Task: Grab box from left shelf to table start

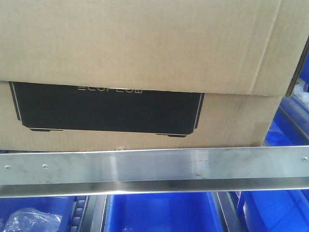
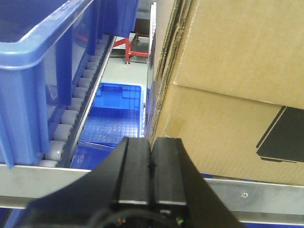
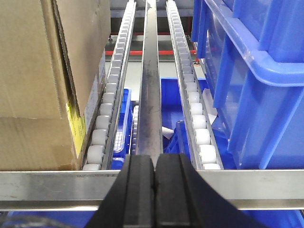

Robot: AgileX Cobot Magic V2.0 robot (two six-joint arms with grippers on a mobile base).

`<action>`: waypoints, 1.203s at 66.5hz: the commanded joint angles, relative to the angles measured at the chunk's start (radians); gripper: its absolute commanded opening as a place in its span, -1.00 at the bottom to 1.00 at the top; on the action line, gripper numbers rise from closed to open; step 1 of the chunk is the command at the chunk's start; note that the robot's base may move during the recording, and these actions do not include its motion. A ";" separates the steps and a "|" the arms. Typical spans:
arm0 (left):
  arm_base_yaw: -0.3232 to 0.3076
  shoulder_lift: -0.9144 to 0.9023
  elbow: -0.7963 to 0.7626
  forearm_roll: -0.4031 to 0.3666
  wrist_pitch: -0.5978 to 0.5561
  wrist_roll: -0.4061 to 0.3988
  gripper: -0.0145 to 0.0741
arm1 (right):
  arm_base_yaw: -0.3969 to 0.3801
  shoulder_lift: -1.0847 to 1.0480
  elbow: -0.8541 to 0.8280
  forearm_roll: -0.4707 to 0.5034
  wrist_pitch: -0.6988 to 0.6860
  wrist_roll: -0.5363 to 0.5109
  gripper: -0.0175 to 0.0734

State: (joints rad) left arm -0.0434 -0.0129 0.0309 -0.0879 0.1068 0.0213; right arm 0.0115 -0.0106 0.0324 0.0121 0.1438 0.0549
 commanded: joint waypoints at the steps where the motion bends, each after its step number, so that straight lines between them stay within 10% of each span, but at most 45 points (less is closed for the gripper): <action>1: -0.001 -0.016 -0.002 0.000 -0.093 -0.003 -0.90 | 0.000 -0.010 0.002 0.003 -0.083 -0.001 -0.50; 35: -0.001 -0.016 -0.002 0.000 -0.107 -0.003 -0.90 | 0.000 -0.010 0.002 -0.002 -0.083 -0.004 -0.50; 60: -0.001 -0.009 -0.036 -0.024 -0.337 -0.003 -0.90 | -0.001 -0.010 0.002 -0.007 -0.082 -0.005 -0.50; 80: -0.001 0.147 -0.346 0.037 -0.067 -0.003 -0.88 | -0.001 -0.010 0.002 -0.012 -0.087 -0.005 -0.50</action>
State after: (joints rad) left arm -0.0434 0.0617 -0.2185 -0.0756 0.0638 0.0213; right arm 0.0115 -0.0106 0.0324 0.0104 0.1438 0.0549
